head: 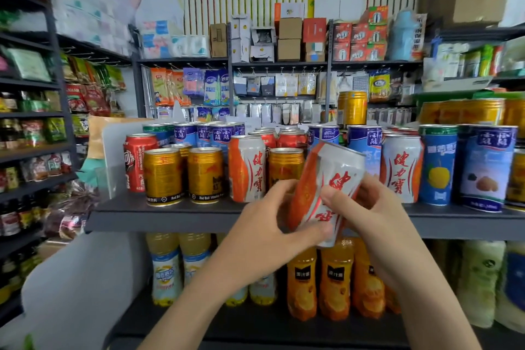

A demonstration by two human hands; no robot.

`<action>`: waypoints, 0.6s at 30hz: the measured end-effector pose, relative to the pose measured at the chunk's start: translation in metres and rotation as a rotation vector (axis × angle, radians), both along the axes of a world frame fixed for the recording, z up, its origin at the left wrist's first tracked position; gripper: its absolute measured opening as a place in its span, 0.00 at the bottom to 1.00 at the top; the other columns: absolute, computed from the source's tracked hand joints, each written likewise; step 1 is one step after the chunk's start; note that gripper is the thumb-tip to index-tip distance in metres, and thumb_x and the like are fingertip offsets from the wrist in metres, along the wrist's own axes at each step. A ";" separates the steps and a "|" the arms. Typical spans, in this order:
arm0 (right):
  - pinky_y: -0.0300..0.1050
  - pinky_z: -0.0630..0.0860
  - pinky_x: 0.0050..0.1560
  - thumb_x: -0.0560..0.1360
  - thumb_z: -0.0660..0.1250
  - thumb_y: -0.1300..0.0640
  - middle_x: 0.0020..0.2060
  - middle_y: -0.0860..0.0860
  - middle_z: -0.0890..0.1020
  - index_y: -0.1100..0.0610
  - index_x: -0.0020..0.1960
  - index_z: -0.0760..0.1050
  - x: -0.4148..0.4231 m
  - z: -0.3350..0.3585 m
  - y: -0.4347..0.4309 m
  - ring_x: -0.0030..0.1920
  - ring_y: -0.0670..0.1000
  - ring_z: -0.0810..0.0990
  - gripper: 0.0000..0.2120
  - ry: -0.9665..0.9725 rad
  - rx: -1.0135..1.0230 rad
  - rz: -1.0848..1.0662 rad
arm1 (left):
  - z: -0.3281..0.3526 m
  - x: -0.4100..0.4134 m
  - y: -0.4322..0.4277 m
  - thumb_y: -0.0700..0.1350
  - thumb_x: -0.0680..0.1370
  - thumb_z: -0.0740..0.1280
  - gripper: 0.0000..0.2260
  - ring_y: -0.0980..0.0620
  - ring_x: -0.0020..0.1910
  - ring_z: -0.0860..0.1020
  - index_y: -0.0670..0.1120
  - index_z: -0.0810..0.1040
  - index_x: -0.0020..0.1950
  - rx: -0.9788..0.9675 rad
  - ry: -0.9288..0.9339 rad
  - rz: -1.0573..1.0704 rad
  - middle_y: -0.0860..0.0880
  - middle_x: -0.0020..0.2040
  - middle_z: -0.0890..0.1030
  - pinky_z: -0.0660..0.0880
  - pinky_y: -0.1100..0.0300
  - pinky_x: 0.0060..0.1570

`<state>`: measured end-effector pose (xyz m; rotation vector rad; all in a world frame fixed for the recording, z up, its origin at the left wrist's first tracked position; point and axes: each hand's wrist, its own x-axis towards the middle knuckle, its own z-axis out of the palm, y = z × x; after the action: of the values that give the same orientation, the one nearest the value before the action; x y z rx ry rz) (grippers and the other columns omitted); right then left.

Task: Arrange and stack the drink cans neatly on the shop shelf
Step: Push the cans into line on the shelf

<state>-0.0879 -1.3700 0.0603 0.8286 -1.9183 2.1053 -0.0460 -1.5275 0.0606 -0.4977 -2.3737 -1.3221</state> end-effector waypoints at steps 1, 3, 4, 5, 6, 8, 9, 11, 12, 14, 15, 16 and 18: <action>0.40 0.80 0.43 0.63 0.73 0.48 0.48 0.49 0.85 0.54 0.58 0.76 -0.001 0.001 -0.004 0.48 0.46 0.84 0.25 0.020 0.019 -0.001 | 0.000 -0.002 -0.003 0.55 0.70 0.73 0.22 0.67 0.52 0.78 0.62 0.70 0.61 0.008 0.014 0.013 0.62 0.53 0.80 0.77 0.64 0.52; 0.42 0.80 0.47 0.62 0.72 0.46 0.48 0.47 0.84 0.52 0.58 0.75 -0.003 0.002 -0.008 0.50 0.44 0.83 0.26 0.057 0.088 -0.026 | 0.001 -0.008 -0.009 0.54 0.69 0.74 0.22 0.66 0.50 0.79 0.61 0.73 0.60 0.006 0.035 0.033 0.62 0.51 0.81 0.77 0.62 0.52; 0.42 0.80 0.50 0.62 0.71 0.45 0.49 0.46 0.84 0.51 0.58 0.75 -0.004 0.005 -0.010 0.51 0.44 0.82 0.26 0.069 0.124 -0.024 | 0.002 -0.009 -0.012 0.53 0.68 0.74 0.21 0.66 0.50 0.79 0.61 0.74 0.58 0.006 0.047 0.044 0.63 0.50 0.82 0.77 0.63 0.51; 0.42 0.79 0.51 0.62 0.70 0.44 0.49 0.46 0.84 0.50 0.58 0.75 -0.005 0.007 -0.010 0.51 0.43 0.82 0.25 0.072 0.150 -0.008 | 0.002 -0.010 -0.014 0.53 0.68 0.75 0.19 0.67 0.49 0.79 0.63 0.74 0.56 0.011 0.057 0.050 0.65 0.49 0.81 0.77 0.65 0.50; 0.41 0.79 0.51 0.63 0.68 0.43 0.50 0.46 0.84 0.50 0.58 0.75 -0.006 0.010 -0.011 0.52 0.43 0.82 0.25 0.069 0.156 0.020 | 0.003 -0.010 -0.016 0.53 0.67 0.75 0.19 0.68 0.49 0.79 0.64 0.73 0.54 0.018 0.068 0.052 0.65 0.48 0.81 0.77 0.68 0.48; 0.38 0.78 0.49 0.65 0.65 0.40 0.49 0.46 0.84 0.49 0.57 0.75 -0.006 0.018 -0.012 0.50 0.43 0.82 0.23 0.065 0.133 0.049 | 0.004 -0.010 -0.019 0.53 0.66 0.75 0.19 0.69 0.48 0.78 0.66 0.72 0.52 0.010 0.097 0.065 0.66 0.48 0.81 0.76 0.70 0.46; 0.35 0.78 0.47 0.65 0.64 0.39 0.48 0.45 0.84 0.48 0.56 0.75 -0.006 0.023 -0.013 0.49 0.42 0.82 0.22 0.073 0.119 0.040 | 0.005 -0.009 -0.020 0.54 0.66 0.75 0.19 0.69 0.48 0.78 0.66 0.72 0.51 -0.002 0.112 0.070 0.66 0.48 0.81 0.75 0.71 0.46; 0.32 0.77 0.44 0.66 0.64 0.38 0.46 0.44 0.84 0.48 0.55 0.75 -0.005 0.034 -0.012 0.47 0.41 0.82 0.22 0.110 0.156 -0.003 | 0.011 -0.004 -0.021 0.55 0.65 0.74 0.18 0.70 0.47 0.78 0.67 0.72 0.50 -0.008 0.132 0.073 0.68 0.46 0.80 0.75 0.74 0.44; 0.34 0.77 0.45 0.67 0.65 0.37 0.45 0.44 0.83 0.48 0.56 0.74 -0.006 0.040 -0.011 0.47 0.41 0.82 0.23 0.138 0.208 -0.025 | 0.014 -0.002 -0.021 0.56 0.64 0.74 0.18 0.71 0.46 0.78 0.67 0.71 0.49 -0.013 0.142 0.078 0.70 0.45 0.80 0.74 0.75 0.42; 0.37 0.78 0.47 0.66 0.68 0.36 0.47 0.44 0.84 0.49 0.58 0.74 -0.006 0.054 -0.008 0.47 0.42 0.82 0.25 0.180 0.304 -0.047 | 0.023 0.000 -0.020 0.57 0.63 0.74 0.17 0.74 0.44 0.76 0.69 0.70 0.46 -0.048 0.173 0.106 0.76 0.41 0.77 0.72 0.79 0.40; 0.37 0.78 0.46 0.65 0.70 0.37 0.48 0.45 0.84 0.50 0.58 0.74 -0.006 0.062 -0.006 0.47 0.42 0.83 0.27 0.185 0.332 -0.044 | 0.029 0.000 -0.020 0.59 0.62 0.73 0.17 0.76 0.44 0.75 0.70 0.69 0.45 -0.071 0.185 0.123 0.78 0.39 0.75 0.71 0.80 0.39; 0.35 0.77 0.45 0.64 0.71 0.37 0.48 0.46 0.84 0.50 0.59 0.73 -0.007 0.070 -0.004 0.46 0.41 0.83 0.28 0.189 0.353 -0.045 | 0.036 -0.002 -0.020 0.59 0.61 0.73 0.17 0.76 0.44 0.75 0.70 0.69 0.44 -0.088 0.194 0.136 0.78 0.38 0.75 0.70 0.80 0.39; 0.36 0.78 0.44 0.62 0.71 0.40 0.48 0.48 0.83 0.53 0.59 0.73 -0.012 0.089 0.000 0.45 0.43 0.83 0.29 0.195 0.388 -0.058 | 0.050 -0.007 -0.019 0.60 0.61 0.72 0.17 0.75 0.45 0.76 0.69 0.70 0.44 -0.128 0.209 0.150 0.74 0.38 0.77 0.71 0.78 0.40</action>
<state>-0.0997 -1.3699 0.1498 0.9912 -2.2401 1.5734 -0.0534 -1.5464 0.1103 -0.4589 -2.2819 -1.0065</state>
